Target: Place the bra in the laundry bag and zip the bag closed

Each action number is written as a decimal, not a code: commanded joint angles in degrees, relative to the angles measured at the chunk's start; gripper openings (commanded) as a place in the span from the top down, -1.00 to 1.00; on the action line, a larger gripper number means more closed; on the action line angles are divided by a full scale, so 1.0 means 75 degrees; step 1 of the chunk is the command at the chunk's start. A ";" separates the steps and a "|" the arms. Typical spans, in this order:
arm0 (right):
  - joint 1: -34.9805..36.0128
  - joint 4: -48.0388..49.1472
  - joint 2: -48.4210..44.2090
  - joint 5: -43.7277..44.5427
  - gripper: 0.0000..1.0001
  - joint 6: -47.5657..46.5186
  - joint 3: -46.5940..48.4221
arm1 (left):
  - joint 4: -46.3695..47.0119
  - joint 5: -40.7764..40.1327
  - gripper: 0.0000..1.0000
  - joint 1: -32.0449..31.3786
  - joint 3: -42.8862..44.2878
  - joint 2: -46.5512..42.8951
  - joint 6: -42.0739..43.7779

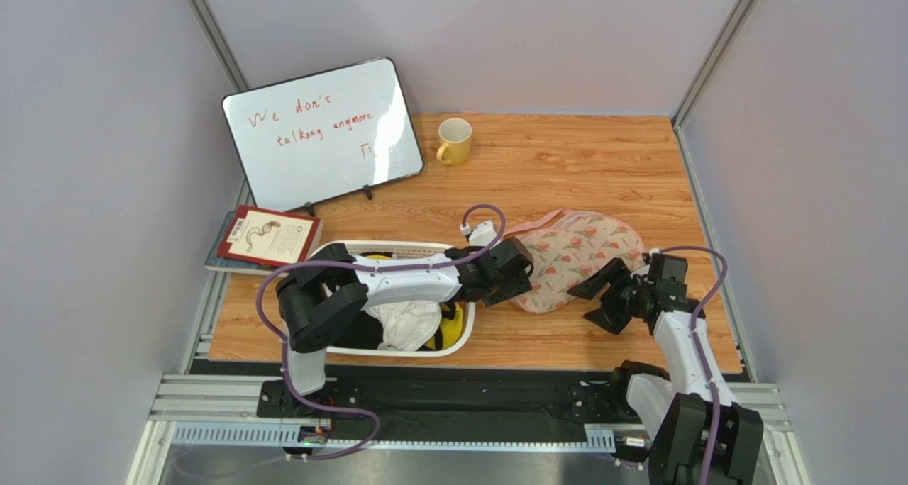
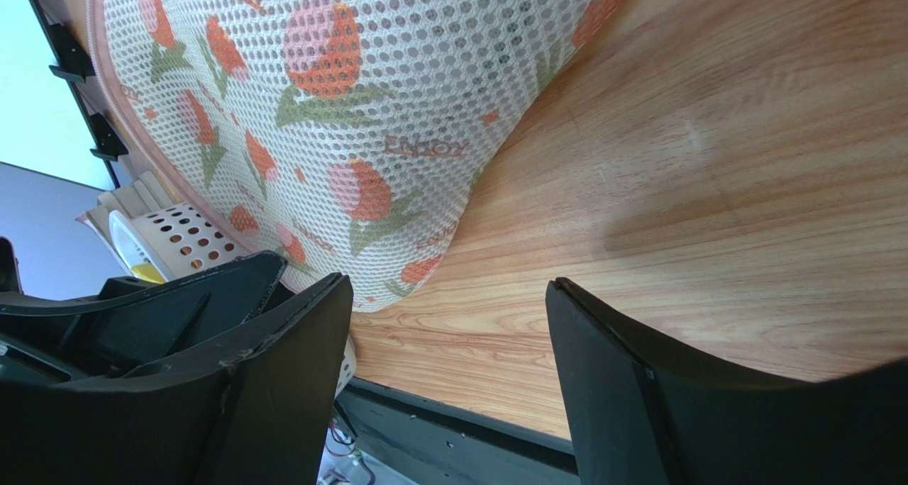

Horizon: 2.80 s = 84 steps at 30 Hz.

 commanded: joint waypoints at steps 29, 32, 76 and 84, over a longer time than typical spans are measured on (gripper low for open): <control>-0.0040 0.0989 0.0674 -0.1216 -0.64 -0.0175 0.0067 | 0.1521 0.1195 1.00 0.0252 0.0342 0.0175 0.1765; -0.0040 0.1001 0.0592 -0.1403 -0.66 -0.0070 -0.0144 | 0.1568 0.1477 1.00 0.0299 0.0400 0.0080 0.1625; -0.0040 0.4236 -0.1962 -0.0033 -0.34 0.2919 -0.2054 | 0.2764 0.3213 1.00 0.0616 -0.0584 -0.0073 -0.0557; -0.0040 0.4200 -0.1600 0.0108 -0.11 0.2592 -0.1879 | 0.1839 0.3225 0.74 0.0616 -0.0057 0.0104 0.0709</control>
